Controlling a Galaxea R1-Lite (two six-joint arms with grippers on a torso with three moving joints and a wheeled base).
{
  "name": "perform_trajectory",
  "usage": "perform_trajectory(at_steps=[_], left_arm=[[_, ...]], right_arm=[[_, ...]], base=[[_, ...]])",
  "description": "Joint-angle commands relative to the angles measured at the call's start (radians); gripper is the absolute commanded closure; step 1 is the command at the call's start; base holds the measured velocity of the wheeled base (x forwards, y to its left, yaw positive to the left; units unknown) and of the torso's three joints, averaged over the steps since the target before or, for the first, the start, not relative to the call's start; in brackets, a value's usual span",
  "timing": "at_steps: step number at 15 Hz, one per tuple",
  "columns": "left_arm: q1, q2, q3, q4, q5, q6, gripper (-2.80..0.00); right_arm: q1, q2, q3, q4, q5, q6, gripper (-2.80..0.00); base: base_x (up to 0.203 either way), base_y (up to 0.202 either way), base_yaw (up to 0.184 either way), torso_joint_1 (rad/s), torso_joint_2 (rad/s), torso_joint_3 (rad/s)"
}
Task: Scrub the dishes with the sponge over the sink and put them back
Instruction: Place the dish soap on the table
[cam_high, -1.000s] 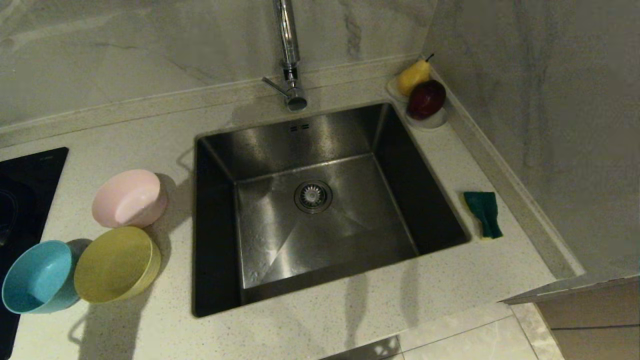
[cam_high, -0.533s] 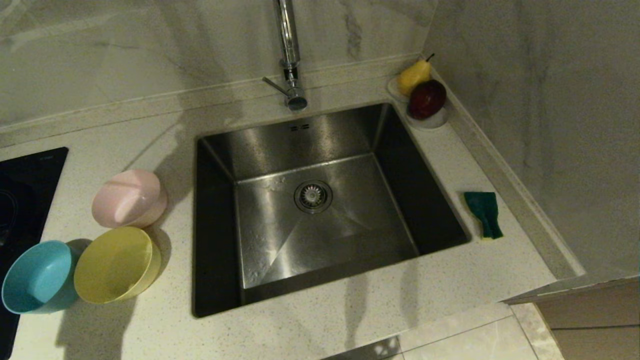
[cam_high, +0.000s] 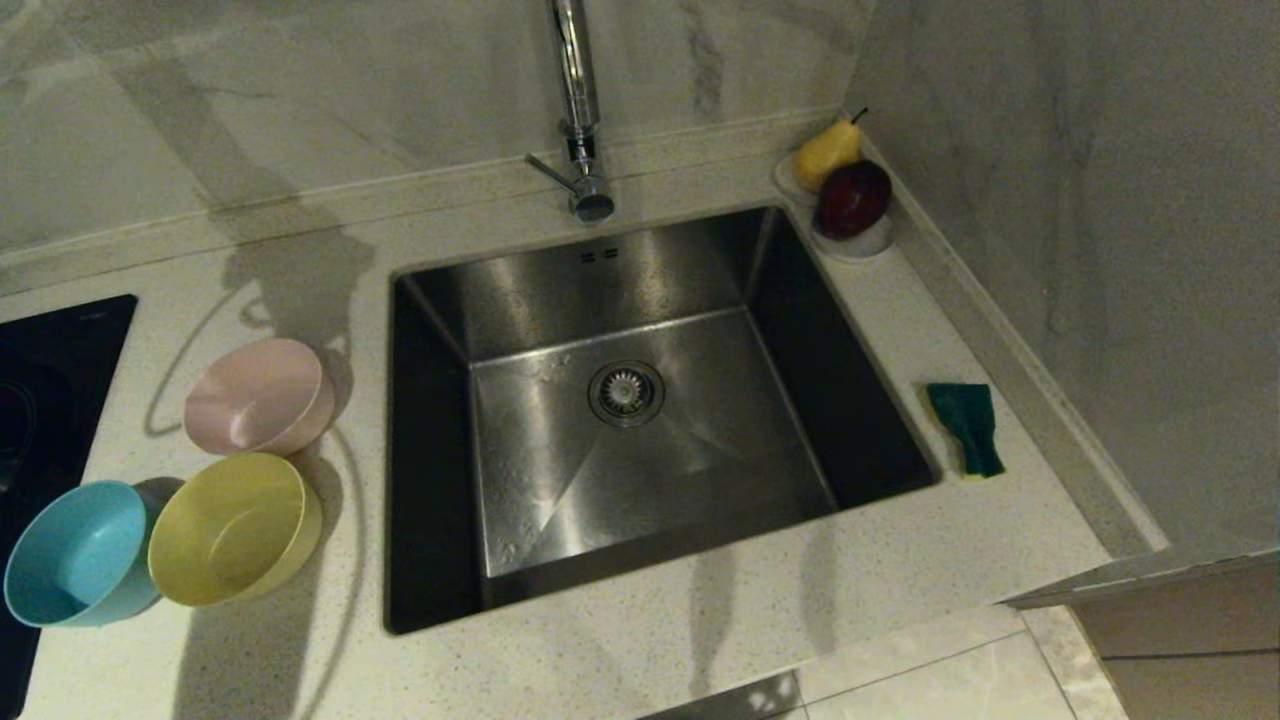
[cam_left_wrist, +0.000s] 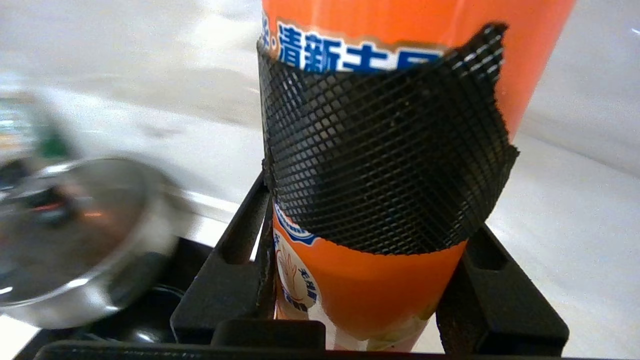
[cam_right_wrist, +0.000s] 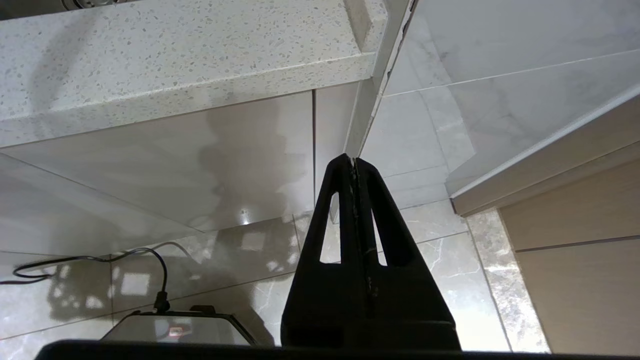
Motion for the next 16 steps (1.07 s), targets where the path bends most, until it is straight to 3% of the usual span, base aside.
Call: perform_trajectory(at_steps=[1,2,4,8,12,16], left_arm=[[0.031,0.095,0.060,-0.167,0.095,0.001,0.00],[0.031,0.130,0.079,-0.235,0.137,0.002,0.00],[0.032,0.200,0.115,-0.306,0.156,0.002,0.00],[0.039,0.326,0.148,-0.398,0.211,0.002,0.00],[0.043,0.453,0.150,-0.469,0.312,0.001,0.00],[0.043,0.590,0.160,-0.621,0.340,0.010,0.00]], right_arm=[[0.000,0.001,0.000,0.001,0.000,-0.001,0.00],[0.000,0.001,0.000,0.001,0.000,0.000,0.00],[0.000,0.001,0.000,-0.001,0.000,-0.001,0.00],[0.000,0.001,0.000,0.001,0.000,-0.001,0.00],[0.000,0.001,0.000,0.001,0.000,0.000,0.00],[0.000,0.001,0.000,0.001,0.000,0.000,0.00]], base=[[0.000,0.000,0.000,0.000,0.00,0.000],[0.000,0.000,0.000,0.000,0.00,0.000],[0.000,0.000,0.000,0.000,0.00,0.000],[0.000,0.000,0.000,0.000,0.00,0.000],[0.000,0.000,0.000,0.000,0.00,0.000],[0.000,0.000,0.000,0.000,0.00,0.000]])
